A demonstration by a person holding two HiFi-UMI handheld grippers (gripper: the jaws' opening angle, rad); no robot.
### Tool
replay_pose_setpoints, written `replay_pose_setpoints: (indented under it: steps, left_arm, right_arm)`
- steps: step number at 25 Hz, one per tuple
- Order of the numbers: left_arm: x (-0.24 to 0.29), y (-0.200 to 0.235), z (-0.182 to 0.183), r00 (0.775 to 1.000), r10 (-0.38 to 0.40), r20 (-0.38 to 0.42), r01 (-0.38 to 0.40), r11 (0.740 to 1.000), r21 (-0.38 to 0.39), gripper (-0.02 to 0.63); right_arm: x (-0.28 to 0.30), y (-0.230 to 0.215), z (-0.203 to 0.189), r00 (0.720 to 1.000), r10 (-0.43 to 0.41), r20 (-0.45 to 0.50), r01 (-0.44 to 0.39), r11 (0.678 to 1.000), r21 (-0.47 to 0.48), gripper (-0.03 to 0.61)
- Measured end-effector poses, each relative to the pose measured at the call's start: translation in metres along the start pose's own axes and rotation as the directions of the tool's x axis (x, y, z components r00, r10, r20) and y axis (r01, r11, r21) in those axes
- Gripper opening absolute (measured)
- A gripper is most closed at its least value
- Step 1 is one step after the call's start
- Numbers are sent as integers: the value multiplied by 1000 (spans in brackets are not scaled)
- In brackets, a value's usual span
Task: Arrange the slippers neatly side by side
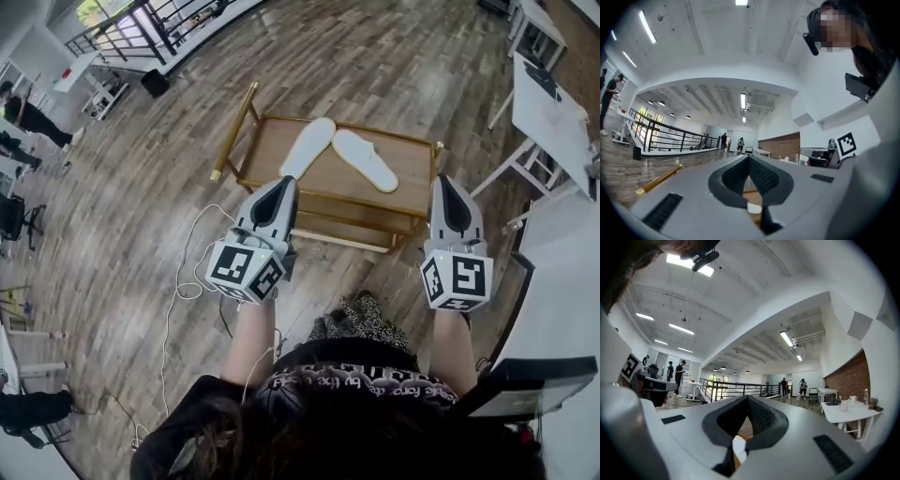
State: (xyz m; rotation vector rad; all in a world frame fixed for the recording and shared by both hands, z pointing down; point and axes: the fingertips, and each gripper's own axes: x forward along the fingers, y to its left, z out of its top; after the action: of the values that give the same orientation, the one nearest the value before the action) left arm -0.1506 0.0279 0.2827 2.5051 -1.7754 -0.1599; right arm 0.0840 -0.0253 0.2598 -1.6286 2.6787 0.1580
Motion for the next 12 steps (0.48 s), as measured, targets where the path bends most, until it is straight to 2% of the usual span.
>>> replay_pose_setpoints:
  steps: [7, 12]
  left_arm:
    - [64, 28, -6, 1000, 16, -11, -16, 1000, 7, 2]
    - [99, 52, -3, 997, 73, -14, -73, 997, 14, 2]
  right_arm:
    - [72, -23, -21, 998, 58, -29, -58, 998, 2, 3]
    - [127, -41, -22, 995, 102, -17, -102, 995, 3, 3]
